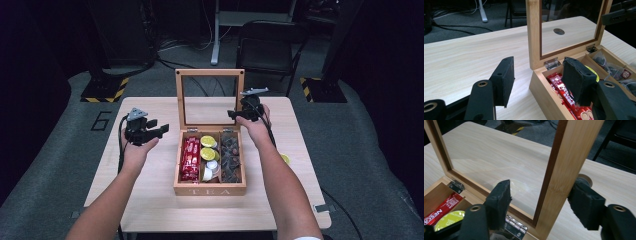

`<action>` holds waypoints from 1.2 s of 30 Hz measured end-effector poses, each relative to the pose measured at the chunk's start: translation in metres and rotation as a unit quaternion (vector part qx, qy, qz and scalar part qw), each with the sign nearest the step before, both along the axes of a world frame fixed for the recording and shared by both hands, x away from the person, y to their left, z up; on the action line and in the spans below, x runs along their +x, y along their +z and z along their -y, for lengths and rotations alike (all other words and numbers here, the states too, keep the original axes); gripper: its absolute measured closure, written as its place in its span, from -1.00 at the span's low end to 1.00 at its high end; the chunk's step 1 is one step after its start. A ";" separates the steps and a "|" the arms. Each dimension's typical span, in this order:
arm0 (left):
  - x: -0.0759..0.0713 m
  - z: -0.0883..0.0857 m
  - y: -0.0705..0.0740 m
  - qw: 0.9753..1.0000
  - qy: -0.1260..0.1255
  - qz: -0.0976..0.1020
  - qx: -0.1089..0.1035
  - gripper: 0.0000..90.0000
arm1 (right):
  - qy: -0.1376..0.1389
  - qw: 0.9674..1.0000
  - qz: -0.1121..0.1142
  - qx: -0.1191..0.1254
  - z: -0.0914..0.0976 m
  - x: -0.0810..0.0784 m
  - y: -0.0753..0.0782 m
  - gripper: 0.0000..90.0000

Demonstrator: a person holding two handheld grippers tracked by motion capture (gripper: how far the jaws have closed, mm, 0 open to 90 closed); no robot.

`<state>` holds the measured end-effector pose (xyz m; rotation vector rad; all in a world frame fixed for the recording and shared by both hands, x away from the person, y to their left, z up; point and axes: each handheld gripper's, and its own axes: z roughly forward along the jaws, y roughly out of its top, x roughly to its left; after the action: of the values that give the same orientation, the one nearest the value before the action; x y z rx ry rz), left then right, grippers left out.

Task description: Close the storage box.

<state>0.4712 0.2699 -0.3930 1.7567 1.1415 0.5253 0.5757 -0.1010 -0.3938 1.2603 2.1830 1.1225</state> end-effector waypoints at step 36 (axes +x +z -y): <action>0.003 0.009 0.013 1.000 -0.006 0.009 0.002 -0.04 | -0.036 0.999 0.006 -0.040 0.001 -0.013 0.010 0.42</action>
<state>0.4747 0.2608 -0.3798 1.7585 1.1162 0.5360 0.5630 -0.1019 -0.3841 1.2834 2.1334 1.0032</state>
